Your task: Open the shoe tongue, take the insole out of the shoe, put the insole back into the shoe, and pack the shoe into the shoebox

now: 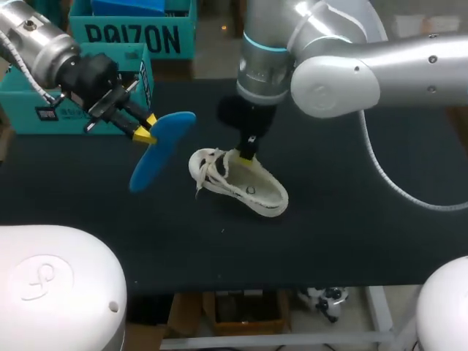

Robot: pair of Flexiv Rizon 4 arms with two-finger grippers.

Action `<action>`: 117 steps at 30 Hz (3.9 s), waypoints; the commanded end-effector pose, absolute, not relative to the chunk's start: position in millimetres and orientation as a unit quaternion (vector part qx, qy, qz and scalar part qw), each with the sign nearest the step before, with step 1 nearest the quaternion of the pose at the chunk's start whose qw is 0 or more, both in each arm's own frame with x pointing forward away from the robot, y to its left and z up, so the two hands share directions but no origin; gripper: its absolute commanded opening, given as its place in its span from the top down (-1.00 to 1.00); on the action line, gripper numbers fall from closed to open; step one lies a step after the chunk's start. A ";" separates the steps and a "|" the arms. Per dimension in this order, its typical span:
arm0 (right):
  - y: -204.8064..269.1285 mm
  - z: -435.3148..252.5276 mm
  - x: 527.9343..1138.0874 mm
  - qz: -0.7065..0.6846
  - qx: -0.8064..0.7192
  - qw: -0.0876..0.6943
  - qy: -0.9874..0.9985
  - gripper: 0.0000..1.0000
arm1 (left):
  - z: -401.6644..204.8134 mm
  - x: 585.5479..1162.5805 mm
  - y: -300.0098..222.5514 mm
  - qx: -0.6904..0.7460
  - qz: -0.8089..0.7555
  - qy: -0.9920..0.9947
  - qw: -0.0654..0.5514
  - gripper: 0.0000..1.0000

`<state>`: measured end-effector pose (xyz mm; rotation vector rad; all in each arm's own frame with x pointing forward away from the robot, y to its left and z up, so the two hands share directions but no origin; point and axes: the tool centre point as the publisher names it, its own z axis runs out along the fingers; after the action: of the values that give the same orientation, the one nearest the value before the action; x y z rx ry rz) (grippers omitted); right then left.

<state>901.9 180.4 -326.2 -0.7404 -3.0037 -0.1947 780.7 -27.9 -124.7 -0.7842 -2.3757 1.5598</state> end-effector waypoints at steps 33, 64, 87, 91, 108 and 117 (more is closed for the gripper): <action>145.4 -324.7 836.5 -0.218 -0.514 -0.026 -0.829 1.00 | -91.5 814.2 -62.5 -0.403 0.596 -0.650 0.245 1.00; 133.6 -324.3 803.1 -0.283 -0.544 -0.052 -0.788 -1.00 | -99.8 799.0 -74.2 -0.431 0.615 -0.611 0.251 1.00; 81.6 -267.6 777.2 -0.278 -0.503 0.119 -0.810 -1.00 | -134.2 693.9 -92.0 -0.584 0.511 -0.630 0.027 1.00; 81.6 -267.6 777.2 -0.278 -0.503 0.119 -0.810 -1.00 | -145.4 684.7 -92.7 -0.603 0.486 -0.632 -0.035 1.00; 76.6 -274.8 790.8 -0.320 -0.557 0.208 -0.738 -1.00 | -157.7 676.7 -99.7 -0.613 0.437 -0.653 -0.083 1.00; 76.6 -271.2 775.7 -0.326 -0.648 0.308 -0.616 -1.00 | -179.6 667.1 -130.5 -0.664 0.425 -0.606 -0.110 1.00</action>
<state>778.4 83.4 -275.9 -1.6426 -1.9306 -0.8492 673.7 -119.1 -173.7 -2.2160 -1.9762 1.4814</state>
